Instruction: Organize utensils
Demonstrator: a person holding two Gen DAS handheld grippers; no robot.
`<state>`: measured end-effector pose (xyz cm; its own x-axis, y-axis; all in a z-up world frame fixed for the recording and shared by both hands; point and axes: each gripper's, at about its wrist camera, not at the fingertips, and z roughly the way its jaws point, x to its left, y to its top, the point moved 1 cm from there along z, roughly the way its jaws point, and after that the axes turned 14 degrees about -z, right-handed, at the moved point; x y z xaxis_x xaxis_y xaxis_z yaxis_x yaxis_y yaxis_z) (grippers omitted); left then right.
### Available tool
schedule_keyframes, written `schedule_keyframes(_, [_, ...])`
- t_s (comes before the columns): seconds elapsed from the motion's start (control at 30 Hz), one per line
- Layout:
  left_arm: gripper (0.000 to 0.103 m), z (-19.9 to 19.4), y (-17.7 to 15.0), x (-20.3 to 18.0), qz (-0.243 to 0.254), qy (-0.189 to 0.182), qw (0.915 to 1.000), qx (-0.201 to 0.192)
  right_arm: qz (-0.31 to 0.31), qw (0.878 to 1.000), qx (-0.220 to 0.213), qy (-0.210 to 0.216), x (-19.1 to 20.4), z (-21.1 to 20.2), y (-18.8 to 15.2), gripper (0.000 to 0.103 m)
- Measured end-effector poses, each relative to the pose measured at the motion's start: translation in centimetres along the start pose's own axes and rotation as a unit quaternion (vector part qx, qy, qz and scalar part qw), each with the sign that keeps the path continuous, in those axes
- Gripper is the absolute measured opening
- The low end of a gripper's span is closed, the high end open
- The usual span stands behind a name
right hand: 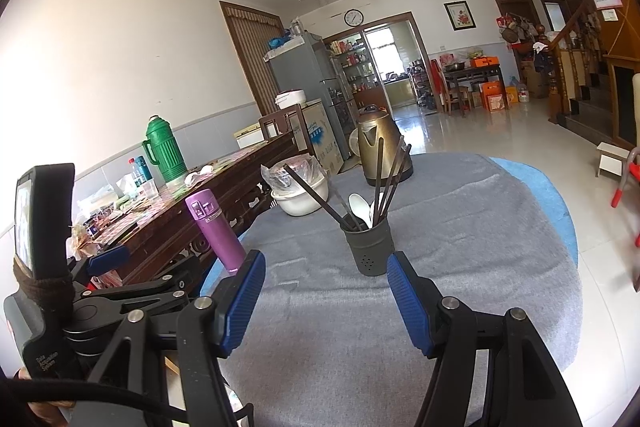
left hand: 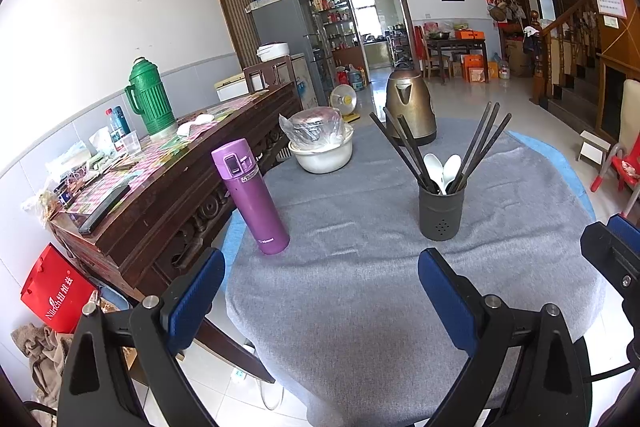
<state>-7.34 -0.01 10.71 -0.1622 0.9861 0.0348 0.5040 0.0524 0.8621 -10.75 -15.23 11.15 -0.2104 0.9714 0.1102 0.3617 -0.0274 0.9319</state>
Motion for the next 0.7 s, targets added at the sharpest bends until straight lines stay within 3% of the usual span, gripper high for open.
schedule_keyframes(0.7, [0.097,0.19,-0.37,0.63,-0.010,-0.001,0.9999,0.004,-0.006,1.000,0.002,0.004,0.30,0.28,-0.28,0.067])
